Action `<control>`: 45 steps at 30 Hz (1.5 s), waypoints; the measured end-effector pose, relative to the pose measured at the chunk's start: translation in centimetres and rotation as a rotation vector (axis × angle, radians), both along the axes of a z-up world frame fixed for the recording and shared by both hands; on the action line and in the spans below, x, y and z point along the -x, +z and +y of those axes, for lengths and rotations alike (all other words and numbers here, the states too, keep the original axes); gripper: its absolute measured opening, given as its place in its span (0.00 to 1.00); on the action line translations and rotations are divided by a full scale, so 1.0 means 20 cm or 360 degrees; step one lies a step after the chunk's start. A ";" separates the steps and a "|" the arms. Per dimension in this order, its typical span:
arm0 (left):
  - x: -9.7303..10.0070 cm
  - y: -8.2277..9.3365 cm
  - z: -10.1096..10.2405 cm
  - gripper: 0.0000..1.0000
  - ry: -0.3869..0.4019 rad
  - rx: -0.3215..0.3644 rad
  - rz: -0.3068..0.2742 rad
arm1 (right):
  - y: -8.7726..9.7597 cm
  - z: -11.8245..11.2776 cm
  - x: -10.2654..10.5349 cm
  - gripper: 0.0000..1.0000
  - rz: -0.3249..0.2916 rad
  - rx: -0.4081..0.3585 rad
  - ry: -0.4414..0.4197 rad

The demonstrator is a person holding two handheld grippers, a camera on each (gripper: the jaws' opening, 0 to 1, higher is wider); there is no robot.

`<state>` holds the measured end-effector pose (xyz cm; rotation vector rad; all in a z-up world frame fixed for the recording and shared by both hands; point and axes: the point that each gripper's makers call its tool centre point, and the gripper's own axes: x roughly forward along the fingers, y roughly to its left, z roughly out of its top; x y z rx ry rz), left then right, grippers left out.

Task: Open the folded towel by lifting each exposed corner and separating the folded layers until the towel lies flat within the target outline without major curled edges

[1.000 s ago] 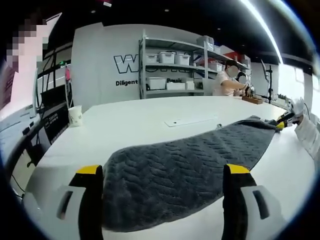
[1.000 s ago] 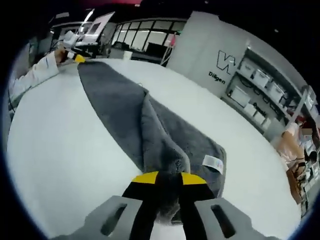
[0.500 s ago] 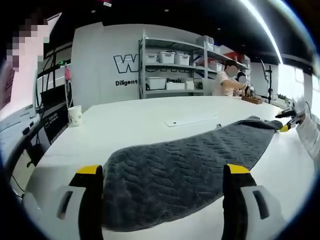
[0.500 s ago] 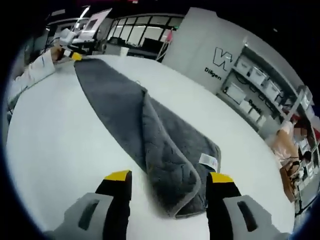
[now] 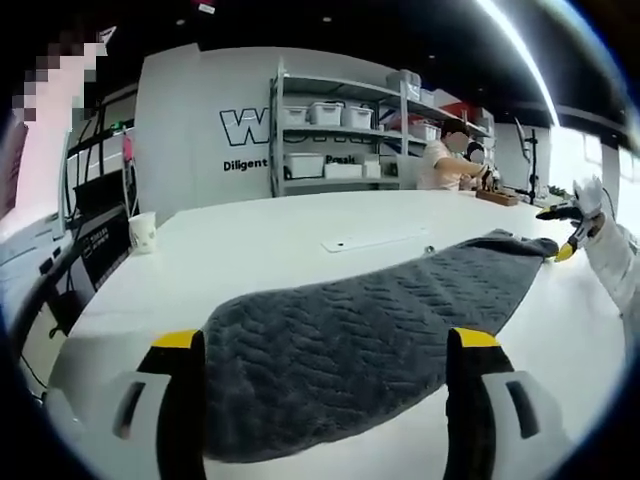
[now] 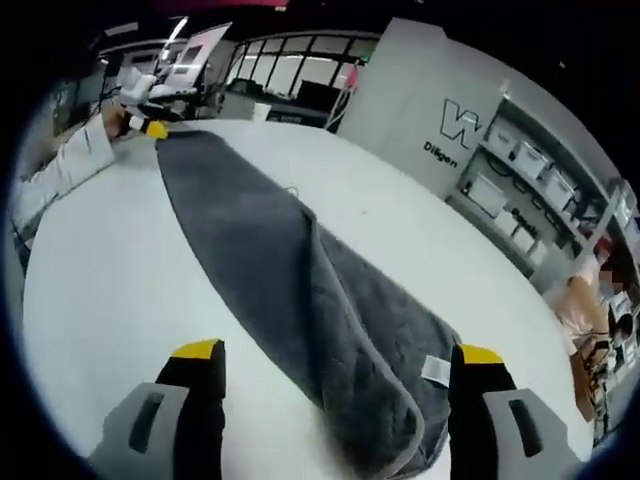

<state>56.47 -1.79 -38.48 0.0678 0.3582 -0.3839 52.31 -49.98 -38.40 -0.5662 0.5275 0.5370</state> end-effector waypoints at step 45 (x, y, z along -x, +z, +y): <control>0.00 0.01 0.03 0.99 0.0014 0.0010 0.0006 | -0.09 0.56 -0.49 0.23 0.0031 0.0103 0.0144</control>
